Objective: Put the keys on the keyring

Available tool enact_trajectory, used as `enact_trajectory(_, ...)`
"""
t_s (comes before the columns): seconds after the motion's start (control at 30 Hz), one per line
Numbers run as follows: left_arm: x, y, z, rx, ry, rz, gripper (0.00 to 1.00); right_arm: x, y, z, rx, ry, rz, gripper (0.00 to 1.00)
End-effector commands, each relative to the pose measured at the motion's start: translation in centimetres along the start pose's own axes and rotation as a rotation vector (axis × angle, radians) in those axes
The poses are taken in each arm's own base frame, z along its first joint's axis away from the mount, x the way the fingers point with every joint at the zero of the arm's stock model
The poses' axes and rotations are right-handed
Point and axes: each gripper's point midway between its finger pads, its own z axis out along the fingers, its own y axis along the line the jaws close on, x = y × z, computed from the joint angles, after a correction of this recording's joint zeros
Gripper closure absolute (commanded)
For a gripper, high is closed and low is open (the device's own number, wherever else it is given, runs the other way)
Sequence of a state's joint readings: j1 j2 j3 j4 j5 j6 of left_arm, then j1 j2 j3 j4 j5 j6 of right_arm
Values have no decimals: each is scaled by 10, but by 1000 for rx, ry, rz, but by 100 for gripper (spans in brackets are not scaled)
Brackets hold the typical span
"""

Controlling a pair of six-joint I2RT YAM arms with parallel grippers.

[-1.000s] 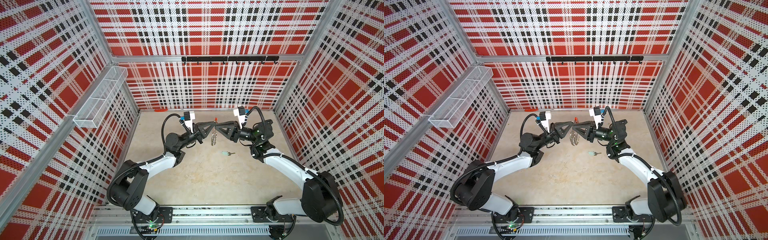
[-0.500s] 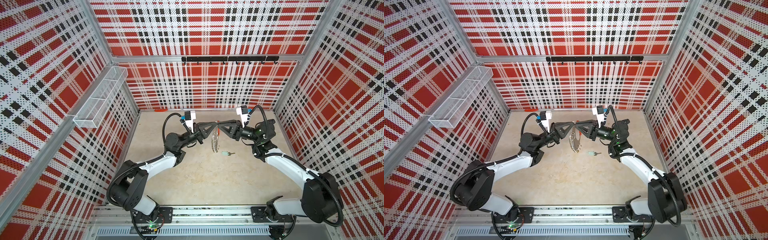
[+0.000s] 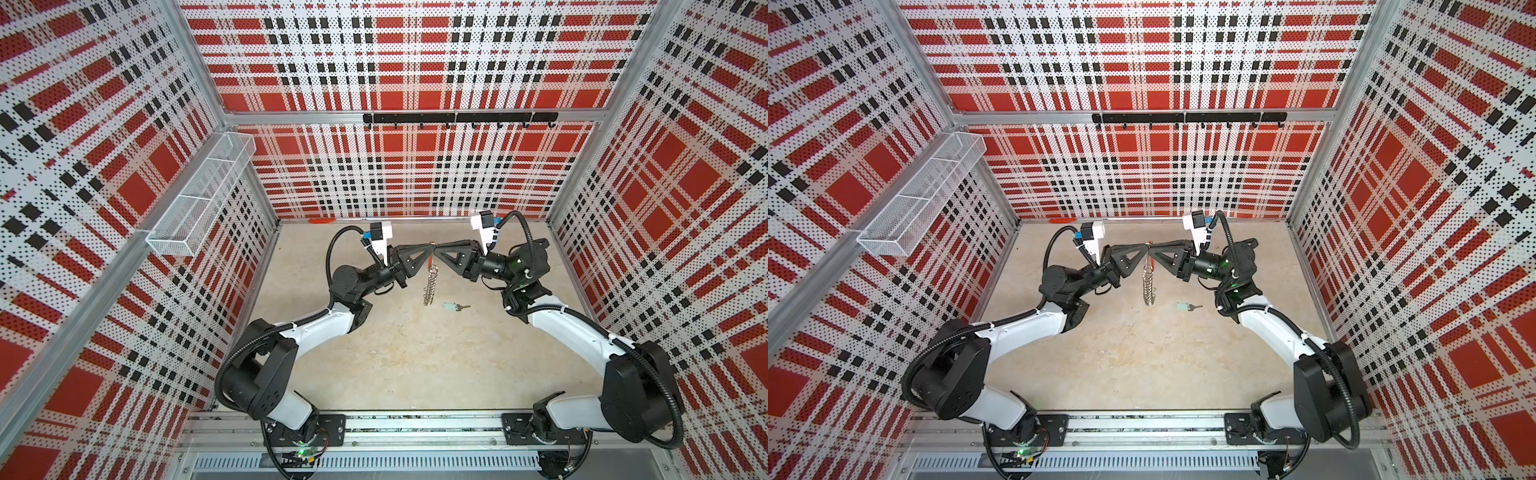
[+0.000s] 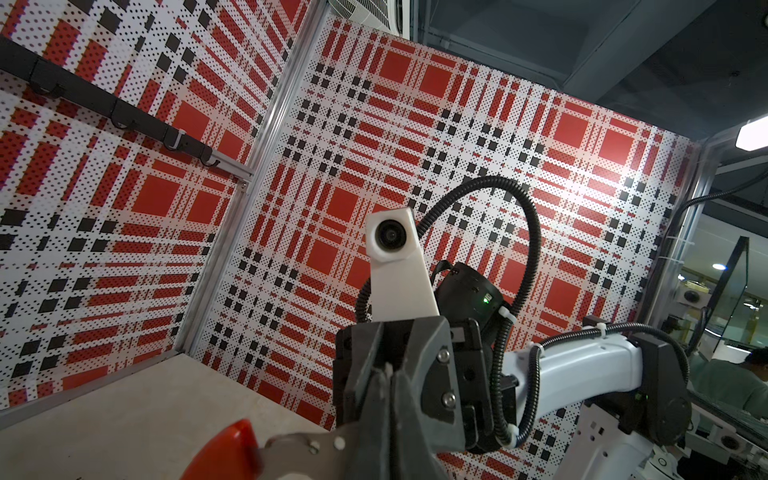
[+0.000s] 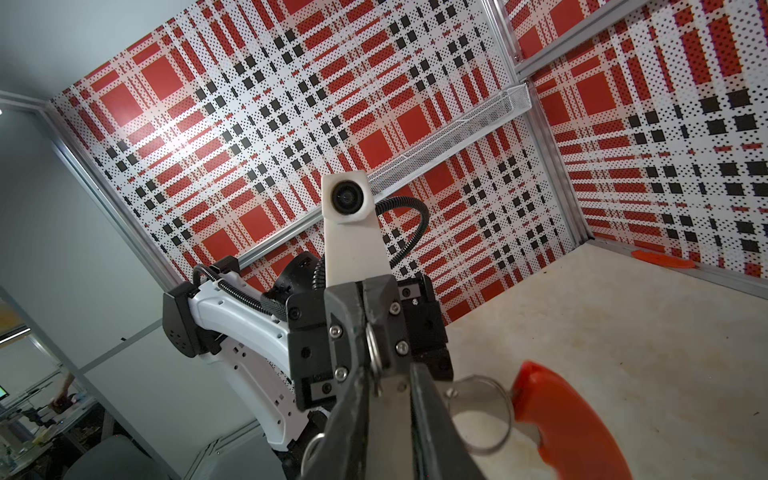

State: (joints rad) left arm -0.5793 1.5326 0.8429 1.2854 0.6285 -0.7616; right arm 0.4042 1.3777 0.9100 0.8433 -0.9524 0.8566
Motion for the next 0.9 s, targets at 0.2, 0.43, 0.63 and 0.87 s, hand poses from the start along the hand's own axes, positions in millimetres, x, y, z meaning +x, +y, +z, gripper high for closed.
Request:
enact_trajectory(0.2, -2, -5, 6, 44, 9, 10, 100, -8, 7, 7, -20, 3, -57, 100)
enact_trajectory(0.43, 19, 21, -10, -101, 142, 174, 71, 11, -27, -5, 235, 133, -207, 100)
enact_trajectory(0.63, 55, 50, -39, -289, 510, 550, 70, 31, -57, -23, 491, 312, -422, 100)
enact_trajectory(0.87, 73, 50, -46, -198, 791, 657, 74, 40, -53, -22, 477, 371, -518, 100)
